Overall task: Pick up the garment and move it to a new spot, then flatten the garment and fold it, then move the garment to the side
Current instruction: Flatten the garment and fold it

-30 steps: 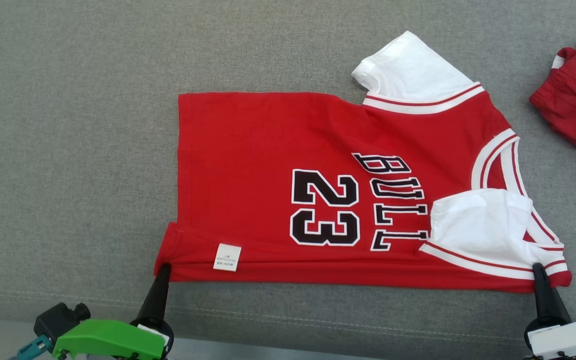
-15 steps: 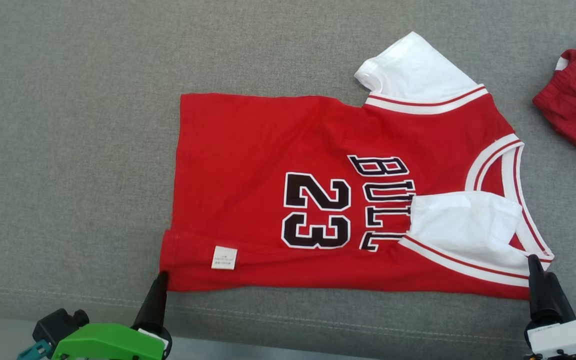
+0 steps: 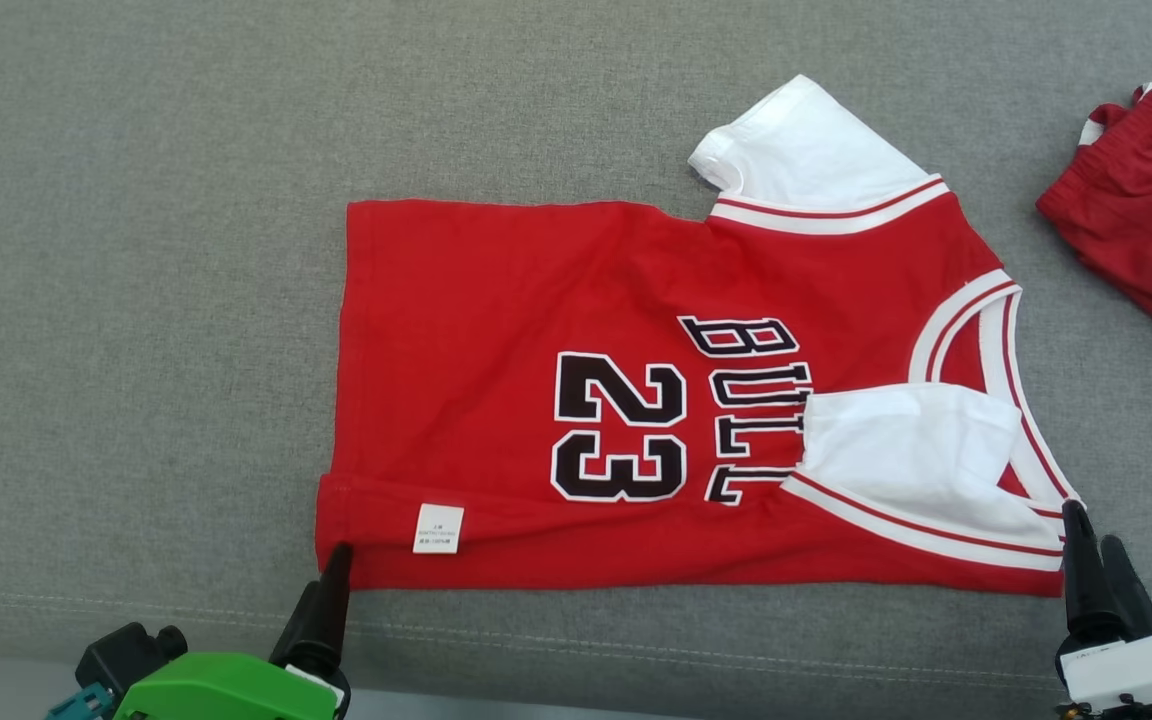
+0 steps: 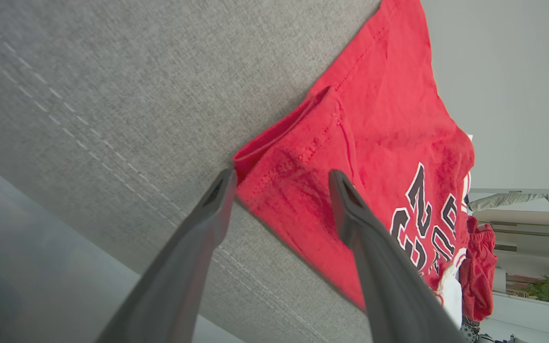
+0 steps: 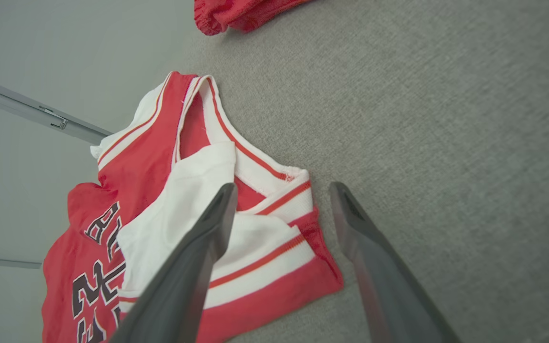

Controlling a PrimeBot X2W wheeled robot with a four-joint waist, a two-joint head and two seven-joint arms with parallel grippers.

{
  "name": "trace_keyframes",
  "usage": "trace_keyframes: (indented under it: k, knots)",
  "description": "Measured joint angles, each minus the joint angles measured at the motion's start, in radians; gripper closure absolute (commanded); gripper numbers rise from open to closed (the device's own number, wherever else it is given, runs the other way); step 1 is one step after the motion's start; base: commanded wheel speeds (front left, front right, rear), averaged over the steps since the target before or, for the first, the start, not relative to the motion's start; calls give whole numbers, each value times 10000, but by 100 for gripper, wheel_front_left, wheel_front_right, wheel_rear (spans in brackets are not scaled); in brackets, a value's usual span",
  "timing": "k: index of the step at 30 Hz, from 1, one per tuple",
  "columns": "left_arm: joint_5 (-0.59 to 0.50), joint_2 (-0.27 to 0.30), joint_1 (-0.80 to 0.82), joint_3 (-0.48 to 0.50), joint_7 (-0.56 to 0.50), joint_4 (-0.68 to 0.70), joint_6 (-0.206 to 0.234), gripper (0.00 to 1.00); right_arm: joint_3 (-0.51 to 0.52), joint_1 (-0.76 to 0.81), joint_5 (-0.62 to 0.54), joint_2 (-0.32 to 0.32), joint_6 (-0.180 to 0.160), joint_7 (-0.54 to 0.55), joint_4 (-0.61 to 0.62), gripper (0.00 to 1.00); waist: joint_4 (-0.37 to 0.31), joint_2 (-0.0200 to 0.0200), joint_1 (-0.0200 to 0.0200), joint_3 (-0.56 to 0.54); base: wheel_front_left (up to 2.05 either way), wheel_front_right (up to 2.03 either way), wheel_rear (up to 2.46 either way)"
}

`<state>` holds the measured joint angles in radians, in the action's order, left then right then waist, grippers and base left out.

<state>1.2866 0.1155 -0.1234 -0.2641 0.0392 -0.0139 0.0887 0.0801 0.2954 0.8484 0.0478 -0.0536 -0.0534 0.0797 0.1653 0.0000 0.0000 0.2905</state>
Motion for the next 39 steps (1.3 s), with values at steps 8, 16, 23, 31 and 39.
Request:
trace_keyframes:
  k: [8, 16, 23, 31, 39]
  knots:
    - [-1074, 1037, 14, 4, 58, 370, 81, 0, -297, -565, -1264, 1281, 98, 209, 938, 0, -109, 0, 0, -120, 0, 0, 0]
    - [-1944, 2328, 1716, -719, -1106, 1590, -560, 0, -928, -2421, -2010, 2403, 178, 1365, 1553, 0, -73, 0, 0, 299, 0, 0, 0]
    - [-1655, 3150, 3427, -872, -2602, 1499, -1007, 0, -1423, -5230, -2656, 3283, -13, 3026, 901, 0, -19, 0, 0, 1027, 0, 0, 0]
    - [-1020, 3246, 5197, -959, -3908, 934, -1515, 0, -1766, -7714, -3120, 3977, -111, 4644, -251, 0, 50, 0, 0, 2068, 0, 0, 0]
    - [-876, 3218, 6610, -1011, -4497, 50, -1770, 0, -2355, -9460, -3210, 4238, 280, 5494, -940, 0, 335, 0, 1, 3201, 0, 0, 0]
